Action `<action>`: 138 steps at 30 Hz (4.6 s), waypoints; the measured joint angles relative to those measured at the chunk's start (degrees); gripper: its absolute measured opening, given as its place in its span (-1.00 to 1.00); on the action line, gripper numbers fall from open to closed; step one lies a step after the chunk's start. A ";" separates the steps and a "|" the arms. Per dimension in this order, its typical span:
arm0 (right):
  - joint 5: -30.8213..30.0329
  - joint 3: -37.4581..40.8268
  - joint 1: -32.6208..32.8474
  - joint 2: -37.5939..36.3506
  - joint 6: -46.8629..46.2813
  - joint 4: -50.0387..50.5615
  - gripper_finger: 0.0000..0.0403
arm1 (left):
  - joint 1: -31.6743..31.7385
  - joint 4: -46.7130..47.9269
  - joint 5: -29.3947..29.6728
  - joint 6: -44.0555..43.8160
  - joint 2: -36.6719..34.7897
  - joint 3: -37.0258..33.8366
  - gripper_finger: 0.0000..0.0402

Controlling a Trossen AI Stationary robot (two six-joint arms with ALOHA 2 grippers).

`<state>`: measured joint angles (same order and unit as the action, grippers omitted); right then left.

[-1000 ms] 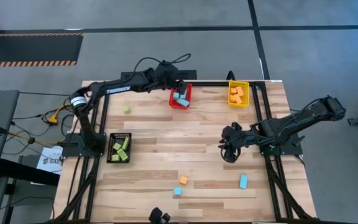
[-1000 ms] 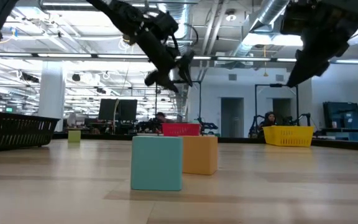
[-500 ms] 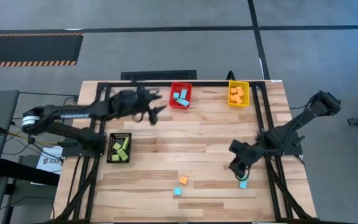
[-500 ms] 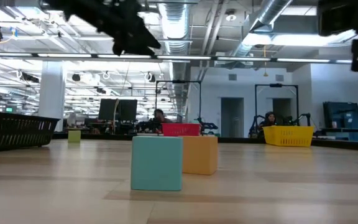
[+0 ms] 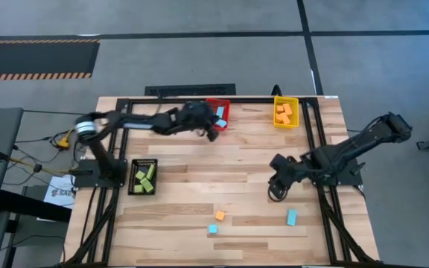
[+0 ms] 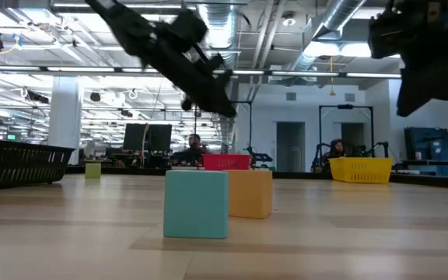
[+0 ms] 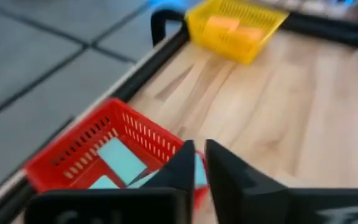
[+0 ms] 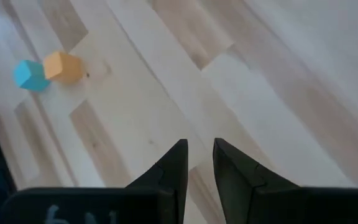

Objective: Sort & place blocks by color
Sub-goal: Put the blue block into the red bin

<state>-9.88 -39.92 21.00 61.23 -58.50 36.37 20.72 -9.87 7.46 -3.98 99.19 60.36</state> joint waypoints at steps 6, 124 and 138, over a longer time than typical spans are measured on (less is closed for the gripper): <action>-0.35 0.00 -0.87 0.00 4.09 0.07 -0.53 | 2.62 7.16 -1.90 -1.22 12.02 11.05 -0.98; 16.97 -32.37 4.05 39.44 17.35 9.98 0.52 | -23.99 11.02 4.90 4.06 -45.88 -32.48 0.28; 21.84 -15.85 18.61 32.02 -51.23 16.25 0.52 | -17.45 5.95 -1.25 5.30 -44.69 -32.44 0.28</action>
<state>11.96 -55.77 39.61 93.26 -109.73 52.62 3.27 -3.91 6.21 1.32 54.50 27.92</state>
